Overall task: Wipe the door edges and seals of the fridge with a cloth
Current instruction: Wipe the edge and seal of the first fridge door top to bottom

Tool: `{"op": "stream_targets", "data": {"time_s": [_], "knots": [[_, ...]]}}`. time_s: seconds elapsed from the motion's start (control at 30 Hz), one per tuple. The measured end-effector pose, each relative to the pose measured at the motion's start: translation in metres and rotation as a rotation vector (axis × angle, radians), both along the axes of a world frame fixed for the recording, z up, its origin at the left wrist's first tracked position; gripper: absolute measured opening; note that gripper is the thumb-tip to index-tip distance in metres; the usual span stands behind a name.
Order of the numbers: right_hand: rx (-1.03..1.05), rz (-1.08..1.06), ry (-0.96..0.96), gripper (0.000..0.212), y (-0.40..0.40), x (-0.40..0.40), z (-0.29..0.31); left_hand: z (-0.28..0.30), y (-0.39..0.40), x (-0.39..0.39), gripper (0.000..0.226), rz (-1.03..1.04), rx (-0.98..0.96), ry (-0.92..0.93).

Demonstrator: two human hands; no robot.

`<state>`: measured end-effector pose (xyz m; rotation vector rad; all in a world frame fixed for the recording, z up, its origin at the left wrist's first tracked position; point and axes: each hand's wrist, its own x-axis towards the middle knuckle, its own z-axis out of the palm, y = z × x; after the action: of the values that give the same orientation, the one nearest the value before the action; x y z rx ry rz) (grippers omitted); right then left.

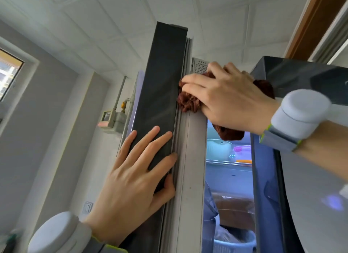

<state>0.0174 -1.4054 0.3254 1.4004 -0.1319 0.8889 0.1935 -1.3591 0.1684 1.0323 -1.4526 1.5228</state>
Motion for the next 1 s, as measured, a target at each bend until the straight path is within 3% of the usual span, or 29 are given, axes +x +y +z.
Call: {"op": "stream_targets", "data": {"time_s": [0.17,0.37,1.0], "knots": [[-0.062,-0.025,-0.09,0.034,-0.002,0.009,0.0,-0.001,0.0,0.001,0.028,-0.001,0.008,0.003],[-0.162,-0.26,-0.118,0.036,0.006,0.013,-0.024,-0.001,0.001,0.001,0.026,0.021,0.014,0.005],[-0.008,-0.054,0.15,0.05,0.004,-0.005,-0.107,-0.03,0.004,-0.002,0.03,-0.012,0.052,0.093]]}}
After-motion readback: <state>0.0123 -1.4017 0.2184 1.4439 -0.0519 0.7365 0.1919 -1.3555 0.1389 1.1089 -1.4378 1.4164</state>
